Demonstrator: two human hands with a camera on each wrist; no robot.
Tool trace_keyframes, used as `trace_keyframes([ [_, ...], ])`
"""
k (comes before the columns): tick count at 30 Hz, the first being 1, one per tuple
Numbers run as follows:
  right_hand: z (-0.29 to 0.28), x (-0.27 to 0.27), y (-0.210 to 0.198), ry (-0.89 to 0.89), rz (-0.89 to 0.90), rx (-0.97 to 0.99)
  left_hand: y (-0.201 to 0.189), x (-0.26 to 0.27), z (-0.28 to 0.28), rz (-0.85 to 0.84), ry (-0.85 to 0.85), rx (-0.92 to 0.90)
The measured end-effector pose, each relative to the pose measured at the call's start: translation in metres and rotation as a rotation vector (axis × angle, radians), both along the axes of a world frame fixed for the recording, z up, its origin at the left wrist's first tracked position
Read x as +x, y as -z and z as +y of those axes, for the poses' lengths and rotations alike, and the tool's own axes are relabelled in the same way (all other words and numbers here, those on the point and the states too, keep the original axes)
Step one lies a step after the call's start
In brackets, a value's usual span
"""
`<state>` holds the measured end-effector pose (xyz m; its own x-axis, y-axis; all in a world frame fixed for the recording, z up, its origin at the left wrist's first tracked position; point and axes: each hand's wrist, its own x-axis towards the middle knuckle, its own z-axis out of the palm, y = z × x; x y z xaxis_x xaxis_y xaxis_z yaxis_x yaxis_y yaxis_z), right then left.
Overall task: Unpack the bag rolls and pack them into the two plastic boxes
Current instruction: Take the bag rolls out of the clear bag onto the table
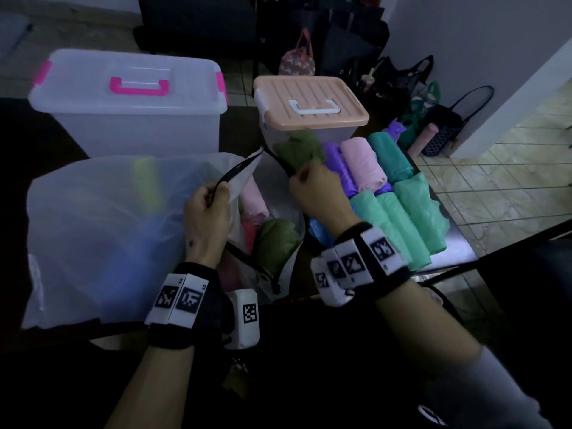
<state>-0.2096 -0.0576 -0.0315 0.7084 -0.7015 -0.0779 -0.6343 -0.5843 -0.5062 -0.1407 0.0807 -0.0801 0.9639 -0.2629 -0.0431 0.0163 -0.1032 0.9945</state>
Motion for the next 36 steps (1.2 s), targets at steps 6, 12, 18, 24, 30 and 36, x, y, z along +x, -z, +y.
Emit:
trace_keyframes([
  [6,0.033,-0.032,0.021,-0.037,0.300,0.267,0.000,0.000,-0.001,0.034,-0.025,-0.036],
  [12,0.042,-0.025,0.046,0.015,0.319,0.290,-0.002,-0.003,-0.001,0.001,-0.017,-0.005],
  [18,0.035,-0.023,0.044,0.065,0.077,0.433,-0.003,-0.003,0.000,0.008,-0.020,-0.011],
  [24,-0.004,-0.020,0.009,0.230,-0.258,0.407,-0.001,-0.002,0.000,0.010,-0.018,-0.011],
  [30,-0.070,0.009,-0.029,0.243,-0.237,0.177,-0.002,-0.002,0.000,0.006,-0.017,-0.014],
  [36,-0.098,0.039,-0.010,0.138,0.129,-0.148,-0.002,-0.001,-0.001,0.010,-0.022,-0.026],
])
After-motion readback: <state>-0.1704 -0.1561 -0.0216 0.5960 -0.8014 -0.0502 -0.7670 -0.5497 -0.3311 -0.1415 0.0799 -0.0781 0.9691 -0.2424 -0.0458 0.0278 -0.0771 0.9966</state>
